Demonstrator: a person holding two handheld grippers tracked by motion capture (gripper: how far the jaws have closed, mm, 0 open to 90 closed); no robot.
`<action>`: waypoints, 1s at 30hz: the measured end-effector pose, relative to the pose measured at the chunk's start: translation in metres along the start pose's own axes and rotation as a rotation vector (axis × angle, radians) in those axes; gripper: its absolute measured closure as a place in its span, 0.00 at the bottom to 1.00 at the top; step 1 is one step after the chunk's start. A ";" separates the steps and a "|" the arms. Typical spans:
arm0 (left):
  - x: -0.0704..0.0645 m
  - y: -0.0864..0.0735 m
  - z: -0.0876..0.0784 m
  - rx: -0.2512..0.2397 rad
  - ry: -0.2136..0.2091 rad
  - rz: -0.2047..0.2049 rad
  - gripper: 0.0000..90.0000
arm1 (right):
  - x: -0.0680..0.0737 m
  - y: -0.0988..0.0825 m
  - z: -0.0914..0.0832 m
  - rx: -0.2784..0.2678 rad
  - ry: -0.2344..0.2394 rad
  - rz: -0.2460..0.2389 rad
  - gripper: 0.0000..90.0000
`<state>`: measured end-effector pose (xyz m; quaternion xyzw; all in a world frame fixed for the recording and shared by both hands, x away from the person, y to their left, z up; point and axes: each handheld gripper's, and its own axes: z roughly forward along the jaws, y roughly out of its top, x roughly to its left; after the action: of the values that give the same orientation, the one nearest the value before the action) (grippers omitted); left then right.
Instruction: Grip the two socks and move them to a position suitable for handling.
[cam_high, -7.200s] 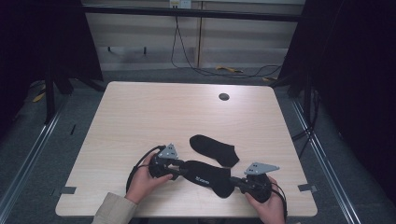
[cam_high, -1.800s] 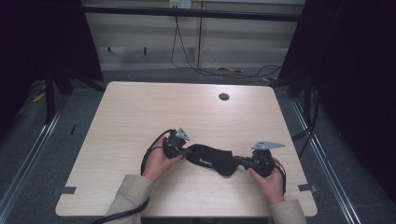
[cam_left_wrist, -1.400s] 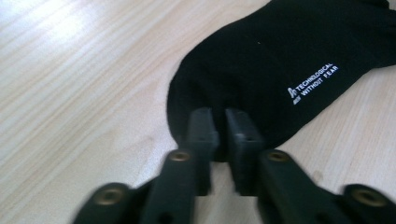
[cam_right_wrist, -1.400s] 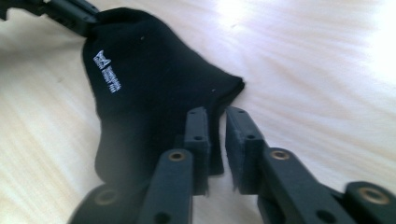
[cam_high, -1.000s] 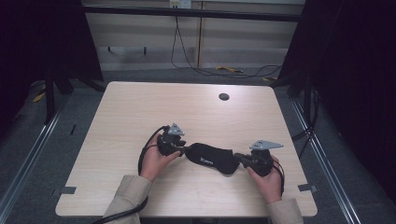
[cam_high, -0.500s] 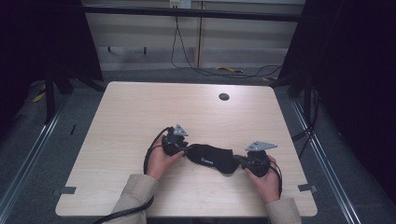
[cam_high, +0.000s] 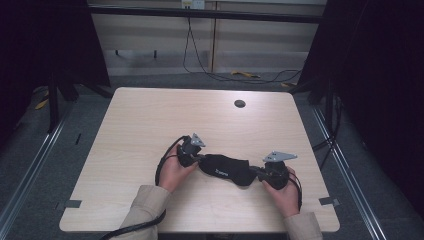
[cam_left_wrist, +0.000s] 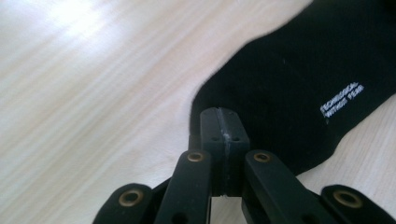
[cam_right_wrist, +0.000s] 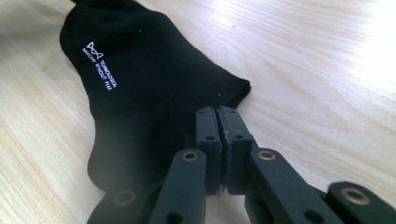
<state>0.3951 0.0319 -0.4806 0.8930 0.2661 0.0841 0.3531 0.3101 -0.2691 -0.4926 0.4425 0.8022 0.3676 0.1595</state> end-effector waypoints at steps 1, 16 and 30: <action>0.001 0.001 -0.003 -0.012 0.008 -0.003 1.00 | 0.000 0.000 0.000 0.000 0.000 -0.001 0.97; -0.012 0.001 0.006 -0.049 -0.051 -0.027 0.84 | -0.001 0.000 0.001 -0.004 0.002 0.006 0.97; 0.001 -0.008 0.005 0.014 0.052 -0.013 0.82 | -0.001 -0.001 0.001 -0.007 0.009 0.007 0.97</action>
<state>0.3946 0.0342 -0.4898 0.8912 0.2815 0.1031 0.3404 0.3110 -0.2696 -0.4941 0.4430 0.8001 0.3730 0.1564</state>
